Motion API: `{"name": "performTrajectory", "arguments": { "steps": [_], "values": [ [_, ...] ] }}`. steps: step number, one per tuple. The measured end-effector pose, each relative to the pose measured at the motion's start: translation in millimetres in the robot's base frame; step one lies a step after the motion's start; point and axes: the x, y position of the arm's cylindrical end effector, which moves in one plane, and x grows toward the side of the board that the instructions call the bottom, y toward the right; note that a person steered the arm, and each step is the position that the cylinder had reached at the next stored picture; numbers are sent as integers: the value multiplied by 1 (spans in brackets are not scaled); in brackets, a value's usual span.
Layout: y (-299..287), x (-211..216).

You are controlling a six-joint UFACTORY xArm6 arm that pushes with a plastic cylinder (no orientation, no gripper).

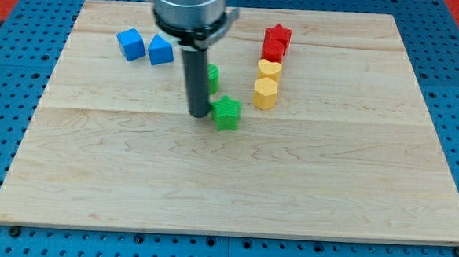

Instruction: Push the green circle diagonal to the yellow hexagon

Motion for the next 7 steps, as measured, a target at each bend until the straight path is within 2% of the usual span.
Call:
{"name": "performTrajectory", "arguments": {
  "steps": [1, 2, 3, 4, 5, 6, 7],
  "values": [
    [41, 3],
    [2, 28],
    [-71, -3],
    [-76, -87],
    [-19, -130],
    [4, -102],
    [23, -51]
  ]
}}
